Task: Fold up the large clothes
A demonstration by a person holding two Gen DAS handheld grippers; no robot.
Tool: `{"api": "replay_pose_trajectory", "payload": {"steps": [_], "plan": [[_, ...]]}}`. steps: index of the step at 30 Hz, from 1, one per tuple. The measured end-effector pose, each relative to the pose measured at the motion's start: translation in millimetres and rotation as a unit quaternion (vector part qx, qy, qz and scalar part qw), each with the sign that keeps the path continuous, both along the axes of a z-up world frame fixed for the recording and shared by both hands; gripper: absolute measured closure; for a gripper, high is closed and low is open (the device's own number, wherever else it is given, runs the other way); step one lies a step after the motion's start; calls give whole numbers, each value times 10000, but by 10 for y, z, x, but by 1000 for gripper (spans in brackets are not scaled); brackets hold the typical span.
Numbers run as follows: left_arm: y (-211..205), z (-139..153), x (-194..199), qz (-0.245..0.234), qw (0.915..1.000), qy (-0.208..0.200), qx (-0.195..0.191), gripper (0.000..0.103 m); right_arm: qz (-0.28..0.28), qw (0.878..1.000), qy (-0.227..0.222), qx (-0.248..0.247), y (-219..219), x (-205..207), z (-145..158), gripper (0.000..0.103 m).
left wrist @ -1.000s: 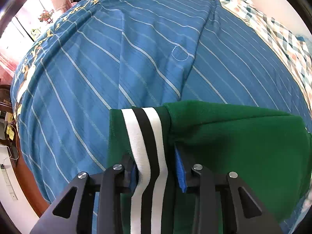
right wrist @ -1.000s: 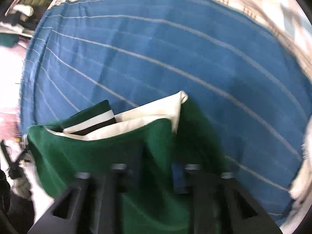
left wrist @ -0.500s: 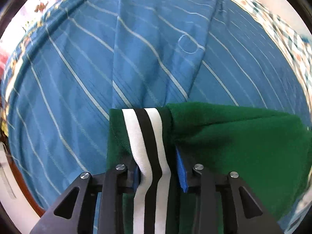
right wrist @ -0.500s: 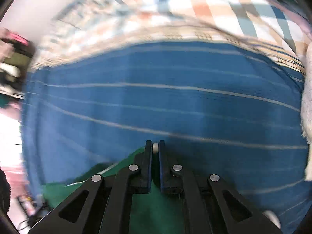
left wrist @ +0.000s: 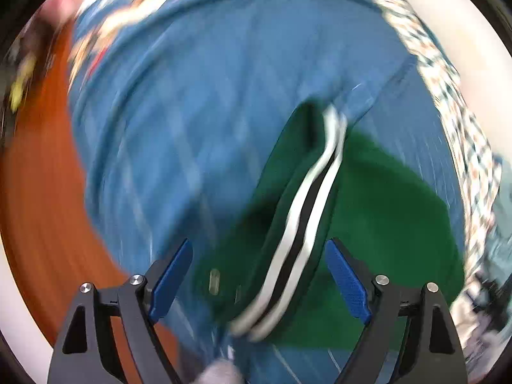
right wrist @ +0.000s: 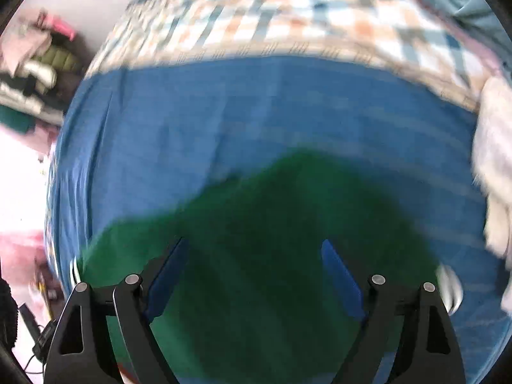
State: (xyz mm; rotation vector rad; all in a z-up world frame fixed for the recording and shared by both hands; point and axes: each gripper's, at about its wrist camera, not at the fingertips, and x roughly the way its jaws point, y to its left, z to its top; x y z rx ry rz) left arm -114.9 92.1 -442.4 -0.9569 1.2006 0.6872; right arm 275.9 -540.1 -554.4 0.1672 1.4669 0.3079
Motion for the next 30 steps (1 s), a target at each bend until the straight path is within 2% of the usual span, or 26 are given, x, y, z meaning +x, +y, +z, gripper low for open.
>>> {"api": "replay_pose_trajectory", "payload": {"steps": [2, 3, 4, 6, 8, 10, 11, 12, 13, 15, 17, 21, 23, 26, 28, 29, 30], "plan": [[-222, -134, -261, 457, 9982, -40, -396, 18, 89, 9991, 359, 182, 204, -273, -180, 44], [-339, -215, -352, 651, 9961, -103, -591, 18, 133, 9980, 574, 205, 294, -354, -311, 68], [-403, -283, -408, 758, 9944, -158, -724, 18, 162, 9962, 829, 231, 398, -457, -474, 81], [-555, -457, -471, 1007, 9896, -351, -963, 18, 209, 9938, 1070, 198, 550, -596, -722, 81], [-648, -659, -435, 1248, 9849, -558, -1061, 19, 300, 9943, 1023, -39, 666, -652, -862, 81], [-623, -743, -377, 1420, 9843, -562, -891, 20, 234, 9941, 1057, -29, 700, -619, -900, 81], [-584, -718, -339, 1468, 9855, -570, -632, 21, 205, 9939, 1083, 9, 696, -605, -891, 81], [-543, -672, -288, 1464, 9871, -549, -346, 38, 193, 9936, 1111, 36, 696, -609, -890, 81], [-499, -649, -228, 1427, 9884, -461, -219, 42, 166, 9932, 1149, 97, 692, -605, -886, 81], [-375, -605, -147, 1393, 9888, -534, -73, 65, 123, 9927, 1182, 210, 675, -612, -855, 81], [-271, -531, -10, 1212, 9906, -631, 103, 77, 99, 9921, 1214, 285, 706, -648, -836, 81], [166, -397, 265, 1120, 9875, -1094, 197, 78, 66, 9905, 1267, 535, 732, -671, -727, 81], [439, -366, 503, 924, 9856, -1402, 201, 78, 5, 9898, 1246, 685, 760, -700, -662, 81], [704, -541, 839, 586, 9859, -1563, -98, 78, -70, 9904, 1161, 744, 745, -695, -611, 81], [781, -718, 854, 493, 9875, -1449, -365, 66, -169, 9908, 1131, 727, 702, -688, -615, 80], [765, -819, 842, 473, 9875, -1413, -515, 51, -223, 9908, 1136, 699, 673, -685, -635, 80], [743, -871, 830, 487, 9855, -1504, -611, 45, -269, 9907, 1139, 692, 640, -693, -649, 80]]}}
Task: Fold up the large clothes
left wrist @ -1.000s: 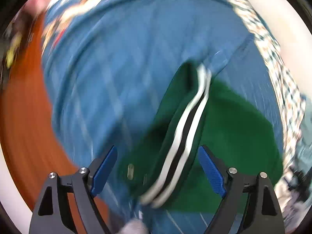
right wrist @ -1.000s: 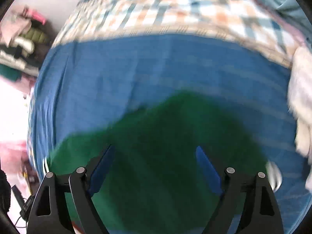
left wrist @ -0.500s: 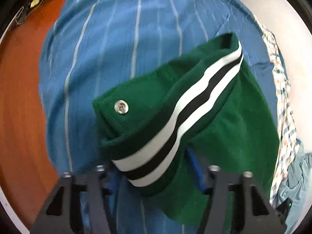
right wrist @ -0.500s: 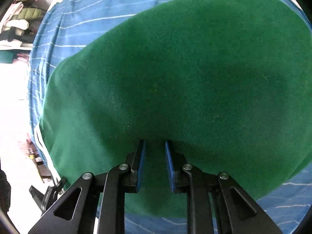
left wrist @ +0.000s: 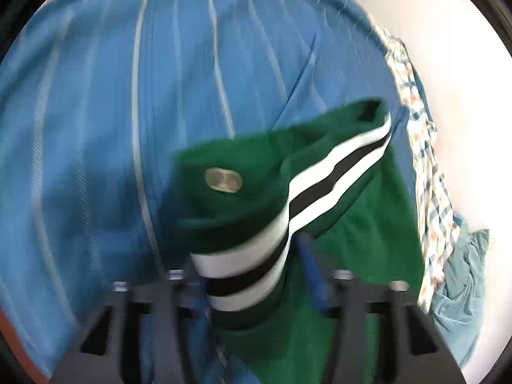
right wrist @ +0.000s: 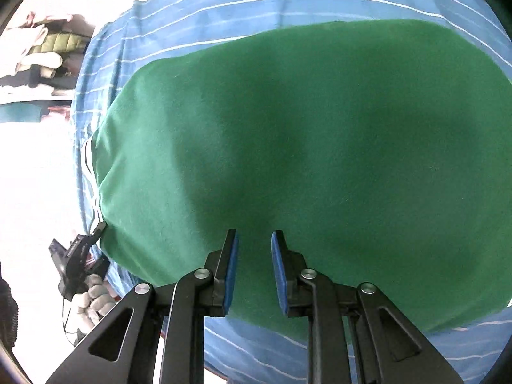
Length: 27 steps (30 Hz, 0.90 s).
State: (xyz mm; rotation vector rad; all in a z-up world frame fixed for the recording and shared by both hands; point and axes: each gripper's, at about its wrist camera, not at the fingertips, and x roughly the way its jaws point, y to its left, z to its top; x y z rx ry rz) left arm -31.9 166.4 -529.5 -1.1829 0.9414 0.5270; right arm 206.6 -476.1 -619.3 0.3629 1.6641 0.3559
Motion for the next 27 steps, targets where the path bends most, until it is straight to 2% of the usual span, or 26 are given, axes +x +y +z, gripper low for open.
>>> {"api": "replay_pose_trajectory", "payload": {"steps": [2, 4, 6, 7, 8, 9, 10, 13, 17, 19, 21, 25, 26, 27], "plan": [[-75, -50, -43, 116, 9996, -261, -7, 38, -116, 9999, 17, -32, -88, -12, -54, 80], [-187, -43, 35, 141, 9995, -171, 204, 37, -262, 9996, 77, -19, -171, -6, -124, 80], [-307, 19, 218, 109, 9977, 25, 667, 39, -505, 9984, 230, 133, -249, 8, -230, 80], [-399, 100, 317, 35, 9939, 247, 1074, 48, -684, 9967, 340, 270, -296, 13, -278, 80], [-450, 183, 405, -40, 9892, 445, 1396, 66, -832, 9948, 453, 384, -329, 34, -330, 80], [-477, 209, 404, -79, 9860, 538, 1577, 77, -890, 9937, 522, 429, -339, 49, -351, 80], [-490, 326, 448, -85, 9830, 571, 1740, 79, -908, 9931, 581, 457, -337, 78, -364, 80], [-364, 573, 396, 110, 9850, 214, 1710, 82, -825, 9934, 592, 524, -239, 180, -296, 80], [-194, 986, 261, 206, 9816, -176, 1889, 82, -542, 9955, 458, 621, 9, 303, -89, 80], [-99, 1060, 228, 199, 9805, -284, 1933, 82, -445, 9962, 425, 617, 116, 343, -18, 80], [27, 946, 147, 176, 9847, -437, 1680, 81, -334, 9968, 417, 587, 222, 381, 11, 80], [168, 453, 110, 269, 9915, -169, 1259, 76, -53, 9993, 339, 122, 324, 376, -154, 81], [212, 344, 92, 375, 9932, -207, 1081, 74, -36, 9995, 303, -120, 336, 391, -264, 85], [244, 245, 75, 469, 9943, -245, 922, 65, -83, 9989, 349, -307, 342, 410, -351, 98]]}}
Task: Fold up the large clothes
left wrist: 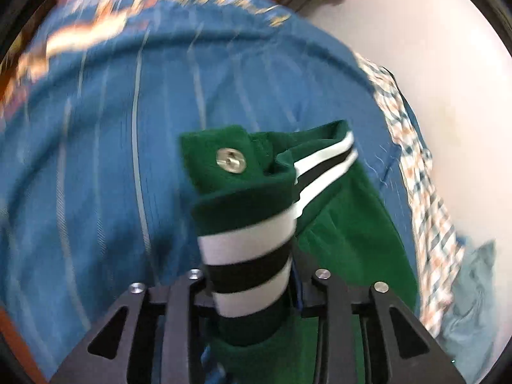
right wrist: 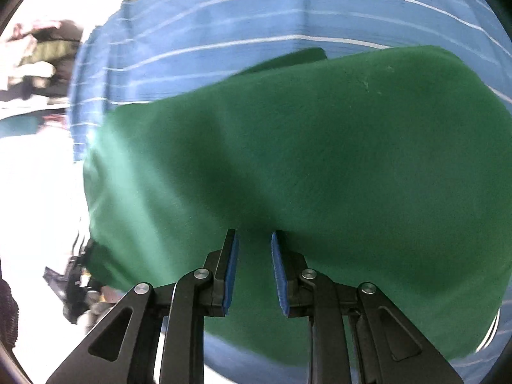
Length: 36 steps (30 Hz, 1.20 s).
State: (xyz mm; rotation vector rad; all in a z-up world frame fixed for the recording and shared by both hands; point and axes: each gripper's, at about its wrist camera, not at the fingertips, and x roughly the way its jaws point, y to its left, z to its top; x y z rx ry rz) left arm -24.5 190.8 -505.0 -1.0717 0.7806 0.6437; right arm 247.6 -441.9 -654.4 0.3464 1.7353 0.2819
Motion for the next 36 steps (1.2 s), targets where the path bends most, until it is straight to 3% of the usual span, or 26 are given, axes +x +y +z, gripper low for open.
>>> {"api": "replay_pose_trajectory", "payload": {"steps": [1, 3, 7, 8, 10, 11, 13, 15, 19, 20, 21, 22, 23, 25, 30, 34, 36], "plan": [[25, -93, -15, 72, 9998, -43, -164, 62, -142, 9998, 56, -159, -12, 40, -101, 103], [-12, -170, -34, 89, 9992, -179, -352, 51, -366, 9990, 157, -218, -35, 139, -192, 103], [2, -267, 101, -139, 9995, -84, -253, 49, -497, 9972, 486, -259, -69, 227, -150, 103], [-9, -240, 157, -201, 9997, -6, -100, 51, -509, 9973, 501, -154, -98, 216, -104, 103], [-41, -145, 236, -260, 9992, 252, 185, 68, -600, 9967, 537, 93, -194, 155, 11, 96], [-45, -37, 310, -338, 9978, 426, 389, 78, -653, 9964, 519, 173, -253, 97, 105, 93], [-6, 168, 384, -419, 9962, 433, 623, 80, -741, 9963, 383, 182, -370, -39, 305, 71], [29, 404, 425, -508, 9944, 322, 865, 81, -802, 9964, 225, 157, -439, -200, 499, 60], [161, 996, 494, -743, 9858, 96, 1504, 81, -664, 9976, 98, 165, -357, -404, 623, 60], [203, 1157, 496, -801, 9827, 48, 1667, 81, -548, 9984, 112, 58, -300, -413, 523, 60], [231, 1260, 499, -840, 9805, 18, 1774, 81, -463, 9989, 95, -37, -254, -407, 422, 64], [228, 1361, 512, -915, 9776, -12, 1893, 81, -349, 9992, 153, -103, -162, -400, 227, 75], [221, 1432, 521, -988, 9749, -31, 1995, 81, -294, 9991, 290, -69, -79, -393, 6, 76], [95, 1592, 570, -1309, 9666, -107, 2201, 81, -345, 9987, 361, -47, -55, -365, -155, 75], [-598, 2009, 782, -2327, 9331, -525, 2690, 81, -573, 9963, 397, 506, -378, -406, 178, 73], [-1392, 2256, 973, -3277, 8999, -967, 2711, 82, -1062, 9922, 178, 620, -988, -704, 513, 72], [-1986, 2281, 1065, -3982, 8718, -1177, 2599, 82, -1425, 9882, 100, 552, -1292, -889, 611, 72]]}}
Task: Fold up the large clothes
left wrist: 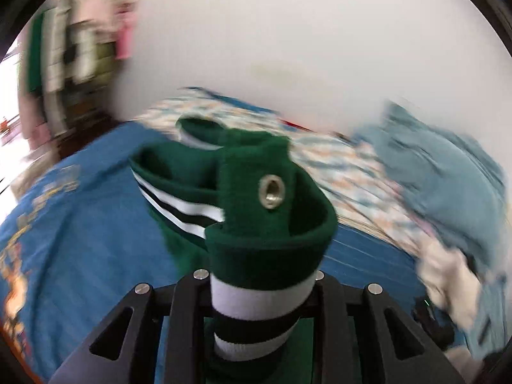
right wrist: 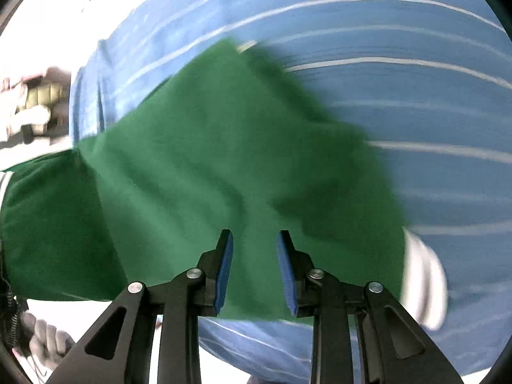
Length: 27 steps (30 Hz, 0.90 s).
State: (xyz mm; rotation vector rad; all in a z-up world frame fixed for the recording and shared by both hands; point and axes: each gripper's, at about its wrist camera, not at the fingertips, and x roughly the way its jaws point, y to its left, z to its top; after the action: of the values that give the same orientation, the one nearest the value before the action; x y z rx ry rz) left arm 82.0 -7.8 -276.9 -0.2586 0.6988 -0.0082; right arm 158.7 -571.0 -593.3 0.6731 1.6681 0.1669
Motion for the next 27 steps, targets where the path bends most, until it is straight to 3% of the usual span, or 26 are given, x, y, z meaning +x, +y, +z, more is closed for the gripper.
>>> {"api": "replay_pose_trajectory", "payload": {"steps": [4, 7, 11, 15, 18, 20, 22, 23, 24, 26, 27], "plan": [[-899, -315, 65, -1055, 9931, 381, -334, 82, -1048, 9942, 176, -164, -741, -446, 60, 72], [-1617, -861, 43, -1645, 9796, 1010, -554, 82, -1483, 9873, 391, -423, -1135, -742, 13, 72], [-2171, -1577, 41, -1877, 9649, 1750, -551, 82, -1572, 9820, 640, -829, -1394, -1020, -91, 72], [-2360, -2108, 81, -1905, 9533, 2306, -410, 82, -1441, 9823, 778, -910, -1491, -1183, -101, 72], [-2476, -2075, 19, -2027, 9508, 2344, -33, 79, -1382, 9838, 750, -858, -1536, -1241, -84, 70], [-2512, -1907, 30, -2062, 9472, 2425, 373, 79, -1221, 9846, 187, -1236, -1519, -1203, 84, 61], [-2424, -1749, -20, -1992, 9510, 2328, 404, 72, -981, 9858, -411, -1297, -1446, -1115, 249, 17], [-2335, -1616, -18, -1947, 9535, 2297, 122, 63, -884, 9865, -569, -1254, -1419, -1058, 310, 14], [-2233, -1560, -39, -1975, 9527, 2294, -273, 46, -832, 9876, -649, -1158, -1445, -1023, 349, 14], [-1986, -1525, -55, -1899, 9477, 2370, -987, 28, -825, 9906, -882, -649, -1385, -878, 443, 14], [-1917, -1507, -54, -1828, 9469, 2417, -1077, 28, -830, 9912, -933, -442, -1374, -846, 474, 14]]}}
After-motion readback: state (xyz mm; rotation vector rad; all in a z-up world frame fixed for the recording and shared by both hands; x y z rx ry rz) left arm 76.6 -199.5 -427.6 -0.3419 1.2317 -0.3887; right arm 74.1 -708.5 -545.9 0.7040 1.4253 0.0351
